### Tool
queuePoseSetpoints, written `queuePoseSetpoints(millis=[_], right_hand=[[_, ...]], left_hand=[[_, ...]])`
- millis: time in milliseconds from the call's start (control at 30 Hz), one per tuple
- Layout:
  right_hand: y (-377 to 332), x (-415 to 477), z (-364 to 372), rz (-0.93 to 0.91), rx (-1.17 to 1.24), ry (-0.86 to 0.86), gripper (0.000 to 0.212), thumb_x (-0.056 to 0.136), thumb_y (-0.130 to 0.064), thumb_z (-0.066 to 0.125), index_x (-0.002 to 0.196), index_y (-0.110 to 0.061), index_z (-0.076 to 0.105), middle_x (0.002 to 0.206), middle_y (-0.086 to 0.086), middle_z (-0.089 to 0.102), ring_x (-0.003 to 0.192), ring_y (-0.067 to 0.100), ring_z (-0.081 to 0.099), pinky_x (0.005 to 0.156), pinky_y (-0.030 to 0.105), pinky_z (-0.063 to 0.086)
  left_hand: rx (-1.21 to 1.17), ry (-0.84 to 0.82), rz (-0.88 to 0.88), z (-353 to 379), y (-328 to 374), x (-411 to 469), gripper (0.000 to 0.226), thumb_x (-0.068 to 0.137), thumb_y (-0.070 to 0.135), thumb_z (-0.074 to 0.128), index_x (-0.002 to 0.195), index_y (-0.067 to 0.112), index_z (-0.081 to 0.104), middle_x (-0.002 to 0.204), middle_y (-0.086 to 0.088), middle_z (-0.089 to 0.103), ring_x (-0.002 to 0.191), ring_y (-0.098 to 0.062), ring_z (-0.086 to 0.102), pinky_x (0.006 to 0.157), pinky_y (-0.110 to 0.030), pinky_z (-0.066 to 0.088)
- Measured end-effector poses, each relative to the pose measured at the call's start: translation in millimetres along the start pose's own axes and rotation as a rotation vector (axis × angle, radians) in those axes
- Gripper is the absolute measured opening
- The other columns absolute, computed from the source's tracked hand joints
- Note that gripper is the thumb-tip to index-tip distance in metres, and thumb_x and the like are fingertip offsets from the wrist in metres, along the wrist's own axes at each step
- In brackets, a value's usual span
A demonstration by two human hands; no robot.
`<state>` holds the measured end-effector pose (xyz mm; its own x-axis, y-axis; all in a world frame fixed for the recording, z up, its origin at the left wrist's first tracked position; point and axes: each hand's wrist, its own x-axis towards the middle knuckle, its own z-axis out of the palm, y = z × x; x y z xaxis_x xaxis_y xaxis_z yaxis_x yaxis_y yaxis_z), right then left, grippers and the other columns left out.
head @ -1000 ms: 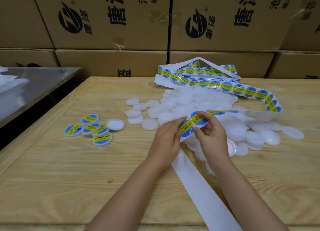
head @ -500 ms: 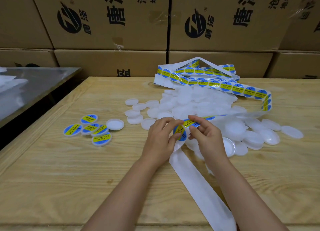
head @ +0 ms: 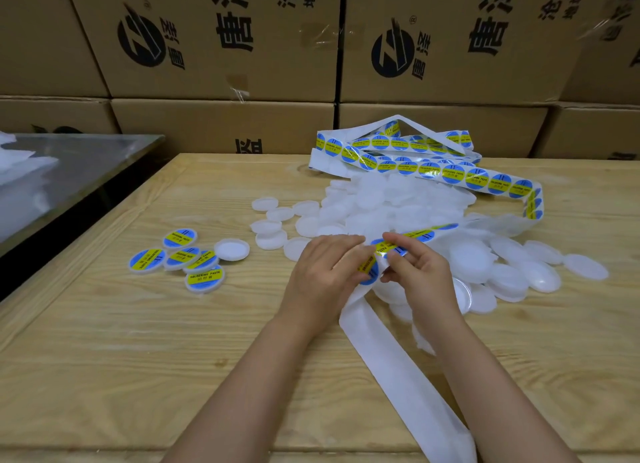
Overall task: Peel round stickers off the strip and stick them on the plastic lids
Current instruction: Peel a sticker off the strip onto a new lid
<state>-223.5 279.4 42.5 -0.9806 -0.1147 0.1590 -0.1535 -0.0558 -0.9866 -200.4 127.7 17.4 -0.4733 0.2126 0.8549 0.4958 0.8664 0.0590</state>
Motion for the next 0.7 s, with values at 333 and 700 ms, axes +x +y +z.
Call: queuePoseSetpoints(millis=[333, 700], right_hand=[[-1.8, -7.1, 4.4, -0.008, 0.022, -0.128, 0.025, 0.090, 0.000, 0.054, 0.102, -0.019, 0.065, 0.055, -0.011, 0.064, 0.057, 0.001, 0.061, 0.061, 0.014, 0.050], [1.1, -1.9, 3.9, 0.037, 0.057, -0.031, 0.023, 0.089, -0.002, 0.056, 0.101, -0.019, 0.067, 0.060, -0.004, 0.067, 0.055, 0.009, 0.060, 0.062, 0.018, 0.052]], left_hand=[[-0.105, -0.022, -0.120, -4.7, 7.8, 3.7, 0.020, 0.071, 0.016, 0.079, 0.082, 0.004, 0.069, 0.079, -0.002, 0.067, 0.081, -0.018, 0.058, 0.076, -0.028, 0.043], [-0.069, 0.034, -0.139, -3.2, 9.1, 0.4, 0.018, 0.079, 0.021, 0.070, 0.074, 0.004, 0.069, 0.084, -0.003, 0.073, 0.080, -0.022, 0.069, 0.074, -0.033, 0.049]])
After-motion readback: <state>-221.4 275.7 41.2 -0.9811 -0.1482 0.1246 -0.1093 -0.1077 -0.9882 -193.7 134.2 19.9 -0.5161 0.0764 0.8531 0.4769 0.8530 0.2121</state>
